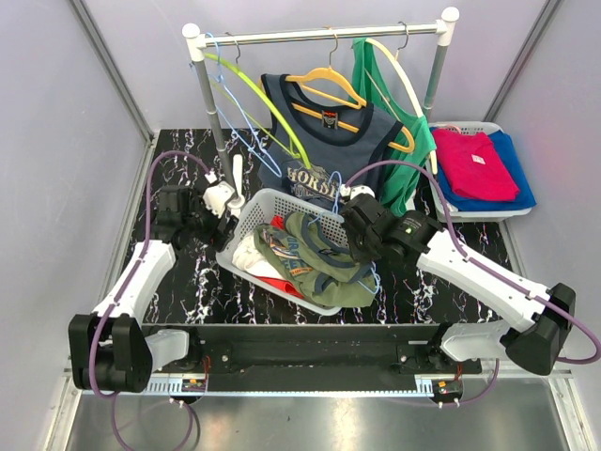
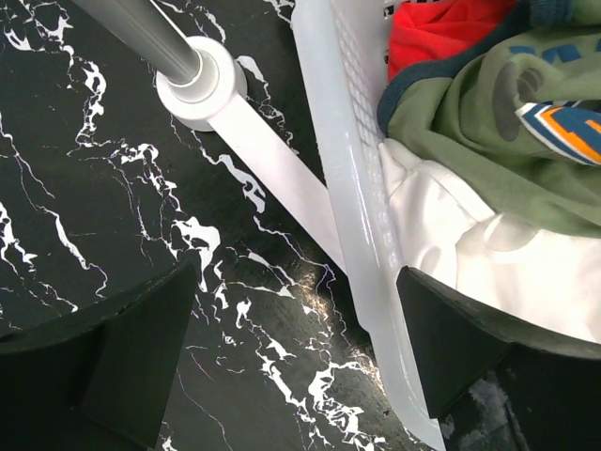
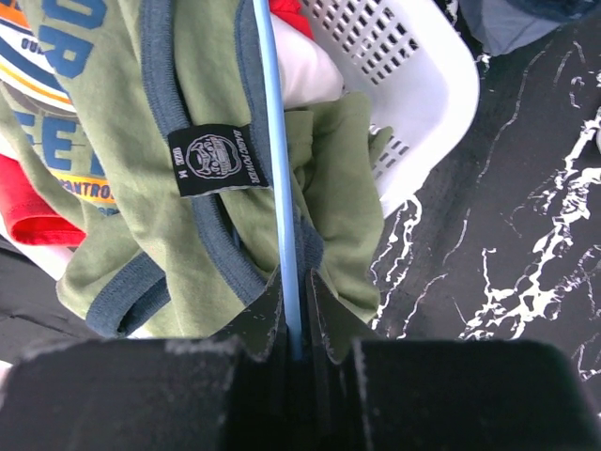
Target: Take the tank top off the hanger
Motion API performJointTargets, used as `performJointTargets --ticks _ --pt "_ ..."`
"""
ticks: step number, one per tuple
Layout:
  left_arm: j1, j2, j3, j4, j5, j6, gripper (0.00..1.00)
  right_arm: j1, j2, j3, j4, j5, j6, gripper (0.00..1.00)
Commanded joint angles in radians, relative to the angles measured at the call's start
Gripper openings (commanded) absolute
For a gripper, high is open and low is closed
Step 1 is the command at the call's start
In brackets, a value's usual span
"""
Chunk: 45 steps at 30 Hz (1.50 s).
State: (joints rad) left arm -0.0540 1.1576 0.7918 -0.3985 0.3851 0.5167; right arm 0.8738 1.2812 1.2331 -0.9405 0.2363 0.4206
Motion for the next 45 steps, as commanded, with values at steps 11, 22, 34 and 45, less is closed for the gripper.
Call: performJointTargets --ticks 11,22,34,45 --pt "0.002 0.025 -0.062 -0.066 0.149 0.127 0.85 0.007 0.009 0.069 -0.205 0.146 0.04 0.0" --pt "-0.058 -0.079 -0.091 -0.375 0.158 0.365 0.74 -0.004 0.069 0.141 -0.228 0.239 0.027 0.0" --pt "-0.262 -0.222 -0.108 -0.434 0.202 0.252 0.76 -0.053 0.112 0.197 -0.17 0.215 -0.011 0.0" --pt "-0.291 -0.232 0.0 -0.459 0.098 0.154 0.82 -0.053 -0.086 0.163 -0.086 -0.024 -0.11 0.0"
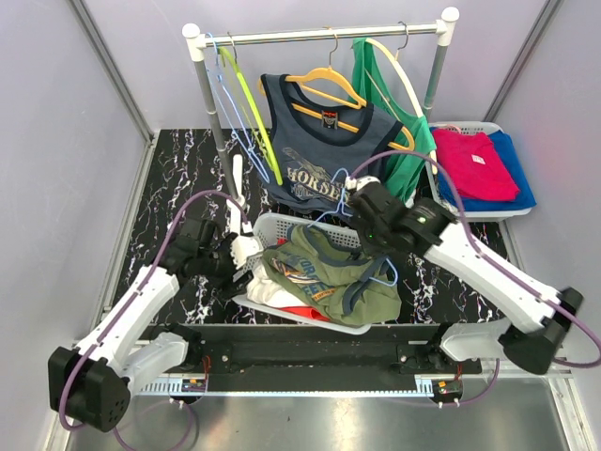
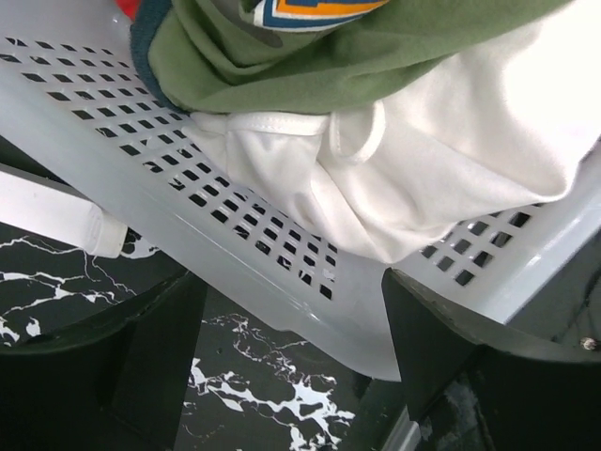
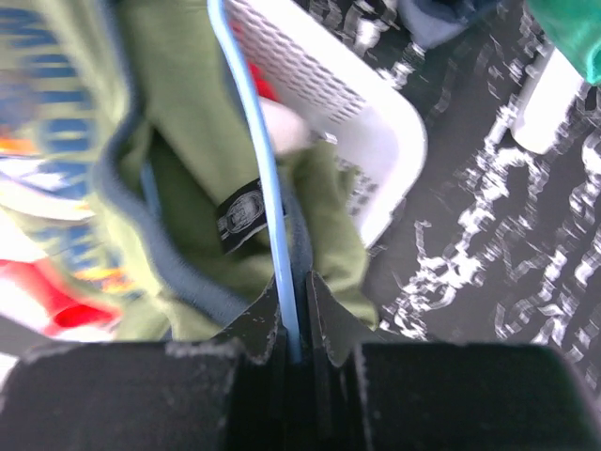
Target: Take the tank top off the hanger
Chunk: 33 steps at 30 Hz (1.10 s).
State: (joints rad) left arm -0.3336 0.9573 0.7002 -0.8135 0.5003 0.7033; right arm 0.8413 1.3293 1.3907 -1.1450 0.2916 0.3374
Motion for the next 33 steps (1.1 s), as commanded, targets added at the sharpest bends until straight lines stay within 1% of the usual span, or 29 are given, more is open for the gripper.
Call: performJointTargets --ticks 1,2,4,5,7,8,11,12,14,15,17,18,20,21,22,25,27,28,33 --pt "-0.012 -0.058 0.141 -0.055 -0.029 -0.04 0.87 -0.021 -0.183 -0.004 0.139 -0.147 -0.037 0.0" --pt "-0.012 -0.072 0.169 -0.079 -0.038 -0.056 0.9 -0.021 -0.208 -0.015 0.148 -0.178 -0.046 0.0" --pt "-0.012 -0.115 0.244 -0.116 -0.049 -0.067 0.99 -0.019 -0.267 -0.024 0.166 -0.238 -0.067 0.0" --pt "-0.012 -0.129 0.327 -0.159 -0.048 -0.074 0.99 -0.019 -0.284 -0.03 0.171 -0.25 -0.077 0.0" --pt "-0.012 -0.14 0.41 -0.211 -0.034 -0.082 0.99 -0.021 -0.327 -0.035 0.186 -0.29 -0.113 0.0" --pt "-0.012 -0.14 0.506 -0.266 -0.026 -0.088 0.99 -0.019 -0.338 -0.041 0.192 -0.289 -0.127 0.0" --pt "-0.012 -0.134 0.64 -0.353 0.036 -0.114 0.99 -0.015 -0.398 -0.062 0.244 -0.344 -0.182 0.0" --pt "-0.012 -0.135 0.726 -0.364 0.088 -0.123 0.99 -0.008 -0.415 -0.073 0.266 -0.351 -0.223 0.0" --pt "-0.012 -0.135 0.792 -0.359 0.154 -0.154 0.99 -0.005 -0.458 -0.099 0.336 -0.368 -0.262 0.0" --pt "-0.012 -0.137 0.847 -0.343 0.225 -0.168 0.99 -0.005 -0.464 -0.102 0.353 -0.384 -0.3 0.0" --pt "-0.013 -0.14 0.875 -0.274 0.295 -0.197 0.99 -0.004 -0.456 -0.09 0.376 -0.403 -0.331 0.0" --pt "-0.012 -0.143 0.877 -0.244 0.367 -0.2 0.99 -0.004 -0.45 -0.084 0.383 -0.416 -0.383 0.0" --pt "-0.012 -0.15 0.861 -0.161 0.431 -0.179 0.99 0.004 -0.44 -0.07 0.413 -0.446 -0.415 0.0" --pt "-0.012 -0.152 0.851 -0.121 0.469 -0.191 0.99 0.004 -0.44 -0.068 0.425 -0.478 -0.451 0.0" --pt "-0.012 -0.15 0.829 -0.049 0.484 -0.206 0.99 0.008 -0.446 -0.067 0.454 -0.497 -0.471 0.0" --pt "-0.012 -0.115 0.825 0.057 0.501 -0.304 0.99 0.012 -0.459 -0.055 0.505 -0.56 -0.529 0.0" --pt "-0.013 -0.089 0.818 0.102 0.512 -0.33 0.99 0.013 -0.449 -0.021 0.501 -0.601 -0.56 0.0" --pt "-0.012 -0.085 0.812 0.152 0.517 -0.361 0.99 0.013 -0.441 -0.007 0.479 -0.614 -0.57 0.0" --pt "-0.012 -0.031 0.794 0.226 0.572 -0.427 0.99 0.015 -0.432 0.034 0.45 -0.695 -0.604 0.0"
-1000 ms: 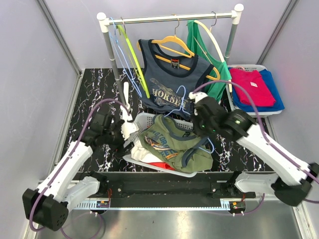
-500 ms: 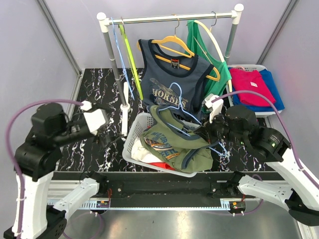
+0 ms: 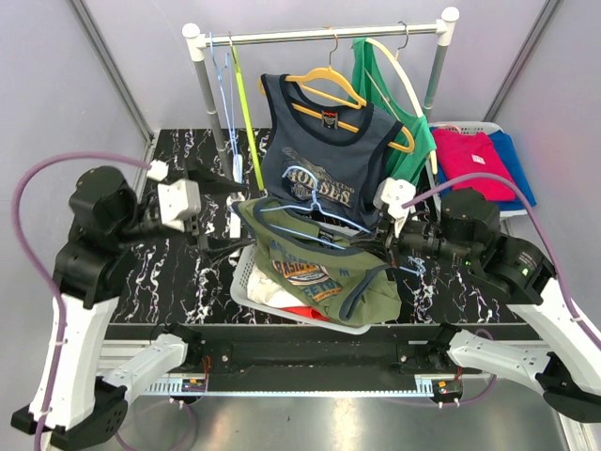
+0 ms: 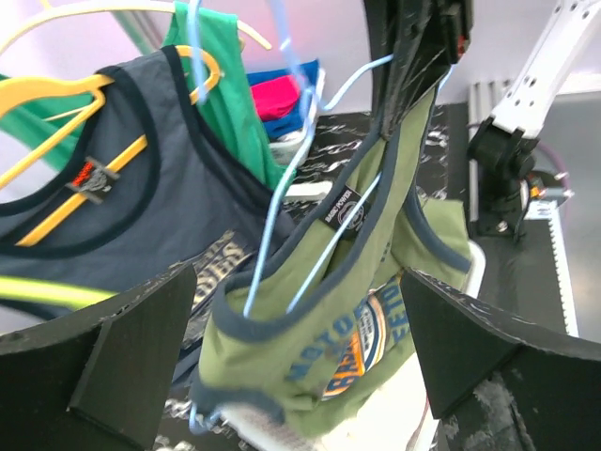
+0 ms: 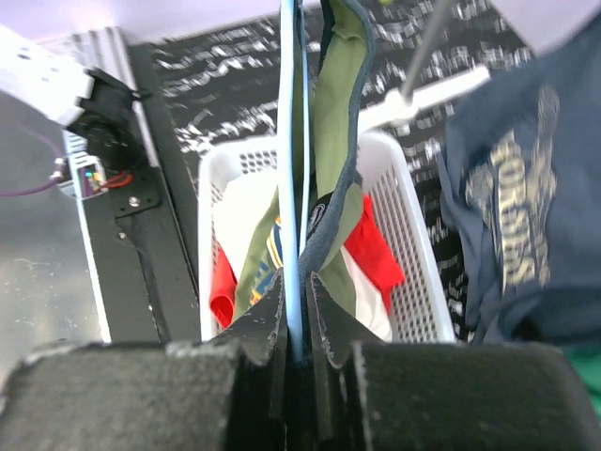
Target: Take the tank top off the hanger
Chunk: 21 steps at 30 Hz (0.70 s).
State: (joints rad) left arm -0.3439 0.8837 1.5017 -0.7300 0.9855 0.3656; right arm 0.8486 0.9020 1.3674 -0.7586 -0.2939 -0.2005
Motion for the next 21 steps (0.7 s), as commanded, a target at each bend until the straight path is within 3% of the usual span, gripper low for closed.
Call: performJointTargets --ticks 1,8,14,21 --pt "-0.001 0.049 -0.011 0.161 0.09 -0.106 0.99 0.007 -0.006 0.056 0.064 -0.122 -0.066 0.0" --pt "-0.001 0.092 -0.021 0.211 0.179 -0.185 0.96 0.009 0.001 0.055 0.097 -0.159 -0.066 0.0" --pt "-0.001 0.104 -0.029 0.222 0.346 -0.277 0.9 0.007 0.035 0.065 0.122 -0.174 -0.057 0.0" --pt "-0.003 0.077 -0.095 0.227 0.318 -0.271 0.89 0.007 0.06 0.068 0.173 -0.202 -0.033 0.0"
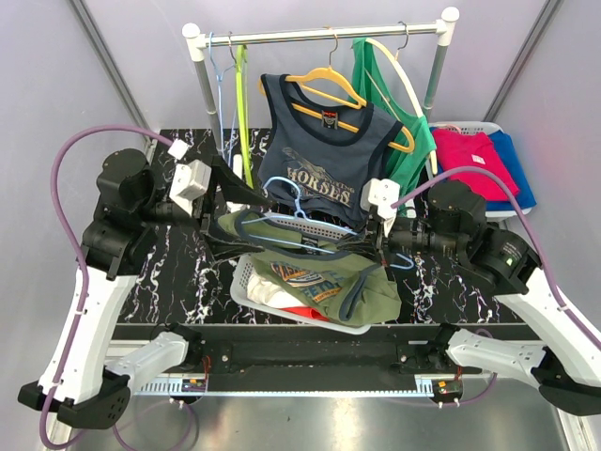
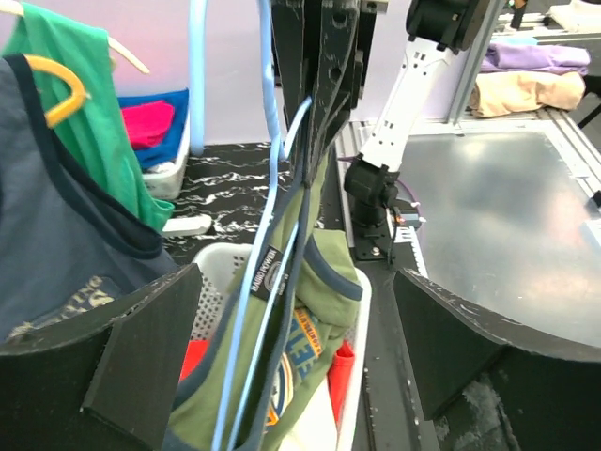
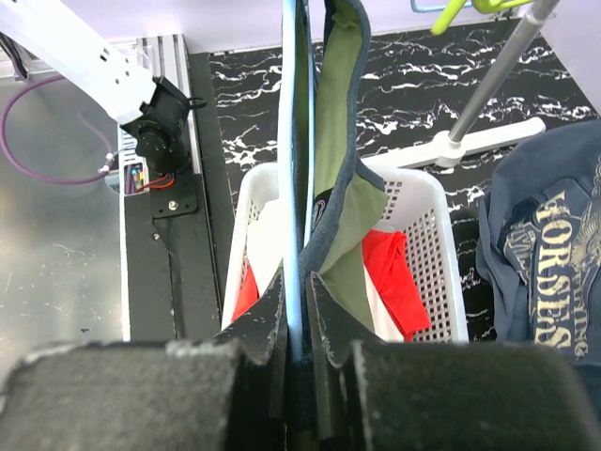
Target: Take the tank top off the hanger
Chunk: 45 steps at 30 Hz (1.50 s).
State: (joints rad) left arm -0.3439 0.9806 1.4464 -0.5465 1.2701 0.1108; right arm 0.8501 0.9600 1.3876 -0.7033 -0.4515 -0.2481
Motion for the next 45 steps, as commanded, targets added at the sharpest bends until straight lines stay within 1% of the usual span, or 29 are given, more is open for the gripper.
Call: performJointTargets --ticks 1,5,7,10,11,13,14,15,17,21,22,23,24,25,26,27,28,29,33,38,41,42,45 --pt "-0.004 -0.022 -0.049 0.045 0.025 -0.005 0.88 0.006 0.005 0.056 0.122 -0.047 0.02 0.0" --pt "-0.006 -0.036 -0.081 0.046 -0.101 0.047 0.86 0.006 0.035 0.077 0.146 -0.078 0.033 0.0" --pt "-0.006 -0.034 -0.08 0.057 -0.123 0.05 0.84 0.007 0.048 0.086 0.153 -0.081 0.038 0.0" --pt "-0.009 -0.034 -0.075 0.079 -0.124 0.044 0.74 0.007 0.065 0.09 0.166 -0.081 0.044 0.0" --pt "-0.009 -0.034 -0.075 0.083 -0.123 0.046 0.6 0.007 0.071 0.09 0.175 -0.084 0.047 0.0" --pt "-0.009 -0.034 -0.072 0.089 -0.124 0.044 0.45 0.009 0.078 0.088 0.179 -0.084 0.049 0.0" --pt "-0.009 -0.036 -0.07 0.088 -0.129 0.041 0.32 0.01 0.085 0.087 0.177 -0.079 0.049 0.0" --pt "-0.009 -0.037 -0.07 0.091 -0.133 0.044 0.27 0.009 0.086 0.082 0.179 -0.076 0.049 0.0" --pt "-0.01 -0.043 -0.075 0.094 -0.143 0.044 0.22 0.009 0.092 0.074 0.179 -0.067 0.05 0.0" --pt "-0.009 -0.053 -0.09 0.097 -0.156 0.05 0.19 0.009 0.091 0.05 0.183 -0.029 0.061 0.03" --pt "-0.009 -0.057 -0.093 0.097 -0.166 0.053 0.18 0.009 0.088 0.044 0.183 0.008 0.061 0.1" --pt "-0.009 -0.06 -0.096 0.099 -0.172 0.055 0.17 0.01 0.076 0.038 0.183 0.034 0.061 0.19" --pt "-0.007 -0.065 -0.099 0.099 -0.182 0.061 0.14 0.01 0.068 0.021 0.183 0.062 0.059 0.26" --pt "-0.007 -0.072 -0.104 0.099 -0.207 0.064 0.13 0.01 0.059 0.011 0.185 0.124 0.058 0.32" --pt "-0.004 -0.077 -0.107 0.097 -0.218 0.07 0.12 0.01 0.033 -0.001 0.185 0.152 0.059 0.48" --pt "-0.003 -0.082 -0.112 0.097 -0.225 0.075 0.12 0.009 0.014 -0.028 0.185 0.181 0.059 0.62" --pt "0.0 -0.091 -0.118 0.097 -0.235 0.079 0.1 0.009 -0.021 -0.041 0.185 0.23 0.066 0.71" --pt "0.002 -0.095 -0.127 0.097 -0.241 0.087 0.09 0.009 -0.042 -0.054 0.189 0.253 0.072 0.73" --pt "0.006 -0.1 -0.139 0.097 -0.256 0.098 0.06 0.01 -0.151 -0.143 0.206 0.33 0.124 0.75" --pt "0.014 -0.103 -0.139 0.111 -0.261 0.093 0.04 0.009 -0.28 -0.226 0.202 0.372 0.207 0.72" --pt "0.02 -0.105 -0.139 0.123 -0.264 0.086 0.04 0.009 -0.339 -0.274 0.206 0.367 0.269 0.7" --pt "0.02 -0.106 -0.141 0.125 -0.264 0.086 0.04 0.009 -0.352 -0.316 0.214 0.364 0.3 0.69" --pt "0.025 -0.109 -0.146 0.132 -0.262 0.075 0.04 0.009 -0.379 -0.406 0.254 0.329 0.364 0.61"
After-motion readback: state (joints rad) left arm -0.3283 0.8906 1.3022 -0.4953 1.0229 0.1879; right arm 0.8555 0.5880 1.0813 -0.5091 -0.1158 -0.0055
